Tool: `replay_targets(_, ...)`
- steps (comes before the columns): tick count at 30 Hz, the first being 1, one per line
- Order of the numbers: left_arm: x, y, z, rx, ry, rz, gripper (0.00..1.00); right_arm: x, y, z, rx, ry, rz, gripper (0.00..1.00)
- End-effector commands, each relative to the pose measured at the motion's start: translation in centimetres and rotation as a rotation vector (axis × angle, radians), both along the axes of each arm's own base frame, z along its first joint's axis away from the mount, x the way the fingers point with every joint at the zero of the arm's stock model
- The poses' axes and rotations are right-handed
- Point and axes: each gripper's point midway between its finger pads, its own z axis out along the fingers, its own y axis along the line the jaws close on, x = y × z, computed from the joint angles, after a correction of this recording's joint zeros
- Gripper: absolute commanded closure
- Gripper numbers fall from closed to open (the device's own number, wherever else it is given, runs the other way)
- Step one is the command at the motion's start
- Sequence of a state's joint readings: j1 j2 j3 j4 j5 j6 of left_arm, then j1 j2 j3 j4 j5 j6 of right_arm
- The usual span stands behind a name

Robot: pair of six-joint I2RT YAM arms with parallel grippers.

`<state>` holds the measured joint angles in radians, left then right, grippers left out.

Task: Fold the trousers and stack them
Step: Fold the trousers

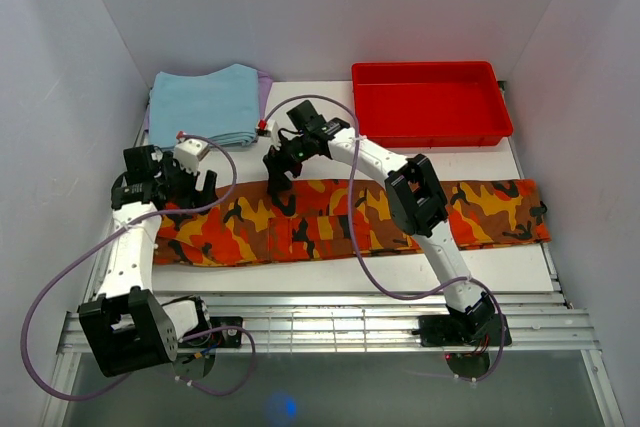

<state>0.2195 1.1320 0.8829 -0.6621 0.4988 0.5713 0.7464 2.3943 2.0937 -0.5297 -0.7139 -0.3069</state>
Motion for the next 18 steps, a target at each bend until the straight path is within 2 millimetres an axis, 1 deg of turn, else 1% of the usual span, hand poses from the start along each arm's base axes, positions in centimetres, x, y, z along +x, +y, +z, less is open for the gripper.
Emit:
replay_targets(1,1.5,0.1,3.4,-0.140,-0.018,0.174,0.02,1.0,1.8,1.5,0.104,-0.007,-0.019,0.20)
replay_targets(2,1.7,0.1,3.3,-0.159,0.003,0.188,0.02,1.2,2.0,1.2,0.112,-0.012,-0.021,0.20)
replay_targets(3,1.6,-0.1,3.3,-0.184,0.023,0.194,0.02,1.2,2.0,0.5,0.108,-0.003,-0.022,0.20)
replay_targets(5,2.0,-0.2,3.5,-0.223,0.052,0.228,0.02,1.3,2.2,-0.2,0.102,0.007,-0.028,0.22)
replay_targets(6,2.1,-0.2,3.5,-0.232,0.064,0.238,0.02,1.3,2.1,-1.1,0.090,0.021,-0.029,0.24)
replay_targets(7,2.3,-0.2,3.9,-0.246,0.064,0.253,0.02,1.3,2.1,-1.4,0.088,0.020,-0.023,0.28)
replay_targets(9,2.7,0.2,3.7,-0.248,0.083,0.282,0.02,0.8,2.0,-2.5,0.075,0.042,-0.008,0.33)
replay_targets(12,3.5,0.7,4.1,-0.257,0.085,0.312,0.02,0.0,1.9,-3.0,0.067,0.054,0.022,0.44)
replay_targets(13,3.5,0.8,4.0,-0.259,0.090,0.315,0.02,0.0,1.8,-3.0,0.066,0.054,0.024,0.44)
replay_targets(14,3.7,0.8,4.2,-0.264,0.088,0.314,0.02,-0.2,1.9,-2.8,0.071,0.059,0.030,0.53)
replay_targets(16,4.0,0.8,3.9,-0.270,0.097,0.315,0.02,-0.3,2.0,-1.8,0.089,0.051,0.039,0.63)
replay_targets(17,4.0,0.8,3.9,-0.271,0.096,0.316,0.02,-0.4,2.2,-1.2,0.097,0.043,0.042,0.75)
replay_targets(18,4.2,0.8,3.9,-0.275,0.096,0.319,0.02,-0.4,2.4,0.0,0.113,0.020,0.046,0.82)
